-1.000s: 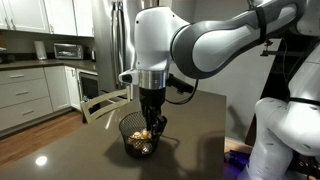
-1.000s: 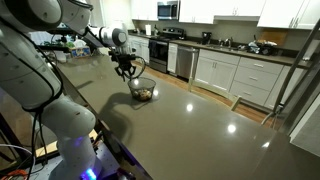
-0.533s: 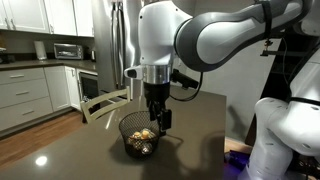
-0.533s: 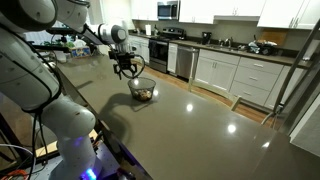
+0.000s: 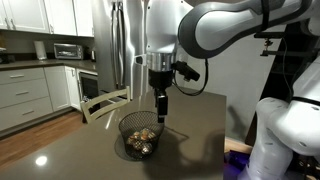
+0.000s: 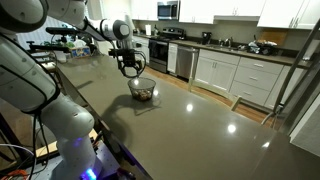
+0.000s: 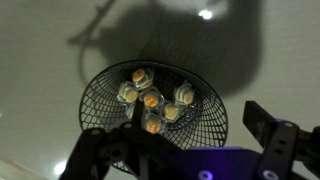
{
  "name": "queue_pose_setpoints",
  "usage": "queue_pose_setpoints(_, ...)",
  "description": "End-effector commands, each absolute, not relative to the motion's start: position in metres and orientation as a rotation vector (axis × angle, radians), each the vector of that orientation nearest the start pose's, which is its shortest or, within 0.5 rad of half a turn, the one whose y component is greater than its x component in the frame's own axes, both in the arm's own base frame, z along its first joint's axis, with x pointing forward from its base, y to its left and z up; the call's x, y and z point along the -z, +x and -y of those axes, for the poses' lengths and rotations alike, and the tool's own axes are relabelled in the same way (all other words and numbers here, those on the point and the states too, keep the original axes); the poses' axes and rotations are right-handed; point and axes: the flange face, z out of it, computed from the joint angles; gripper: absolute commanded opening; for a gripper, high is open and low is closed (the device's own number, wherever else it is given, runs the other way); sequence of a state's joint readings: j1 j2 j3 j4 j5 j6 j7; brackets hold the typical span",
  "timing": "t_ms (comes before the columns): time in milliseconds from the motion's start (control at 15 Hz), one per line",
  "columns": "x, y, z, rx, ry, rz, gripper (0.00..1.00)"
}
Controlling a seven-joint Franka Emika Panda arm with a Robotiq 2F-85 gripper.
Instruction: Move the black basket to the left
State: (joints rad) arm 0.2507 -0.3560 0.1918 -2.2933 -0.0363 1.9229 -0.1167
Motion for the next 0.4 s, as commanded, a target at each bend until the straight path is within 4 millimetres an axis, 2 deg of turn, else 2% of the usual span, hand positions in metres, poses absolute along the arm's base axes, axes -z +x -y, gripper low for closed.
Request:
queue_pose_setpoints(0, -0.4980, 0.4011, -0.1753, 0.030, -3.176, 0.669, 1.00)
queue_pose_setpoints(67, -0.4998, 0.4025, -0.1713, 0.034, -3.185, 0.616, 1.00)
queue_pose_setpoints(133, -0.4936, 0.4031, -0.1780, 0.019, -3.161, 0.723, 1.00)
queue_pose_setpoints(333, -0.4958, 0.4046, -0.1727, 0.028, -3.175, 0.657, 1.00)
